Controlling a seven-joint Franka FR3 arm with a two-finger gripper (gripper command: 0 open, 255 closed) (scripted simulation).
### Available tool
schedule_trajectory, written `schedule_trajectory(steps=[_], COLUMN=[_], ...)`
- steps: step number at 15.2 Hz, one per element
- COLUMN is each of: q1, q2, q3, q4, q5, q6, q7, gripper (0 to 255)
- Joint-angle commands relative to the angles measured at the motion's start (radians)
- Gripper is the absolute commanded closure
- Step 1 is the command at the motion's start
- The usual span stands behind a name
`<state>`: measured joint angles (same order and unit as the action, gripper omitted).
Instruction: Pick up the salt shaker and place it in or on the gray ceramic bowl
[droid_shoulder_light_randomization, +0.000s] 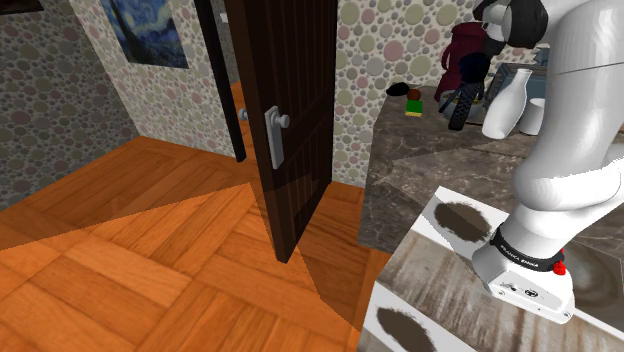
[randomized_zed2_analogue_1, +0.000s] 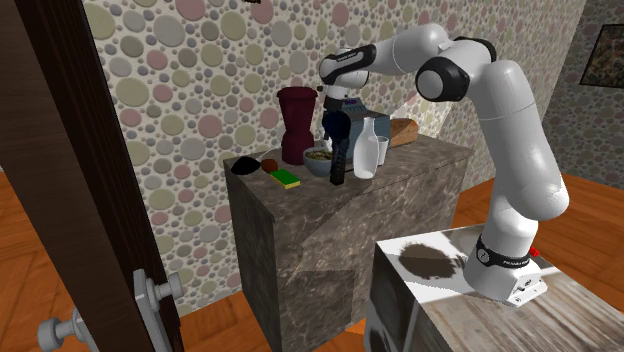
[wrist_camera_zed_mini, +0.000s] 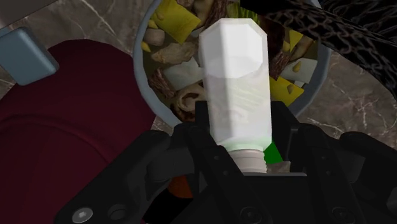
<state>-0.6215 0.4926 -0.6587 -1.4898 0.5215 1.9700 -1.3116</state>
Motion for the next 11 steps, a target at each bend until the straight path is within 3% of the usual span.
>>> schedule_trajectory(steps=[1,6,7,11], q1=[-0.002,-0.001,0.000,0.001], q2=[0.006,0.006,0.005,0.003], q3=[0.002,0.001,0.001,0.001], q4=[-0.004,-0.004,-0.005,-0.009], q5=[0.002,0.003,0.002,0.001], q6=[0.003,0.003,0.003,0.005], q7=[-0.003,-0.003,-0.002,-0.003], gripper=[255,255,0,0])
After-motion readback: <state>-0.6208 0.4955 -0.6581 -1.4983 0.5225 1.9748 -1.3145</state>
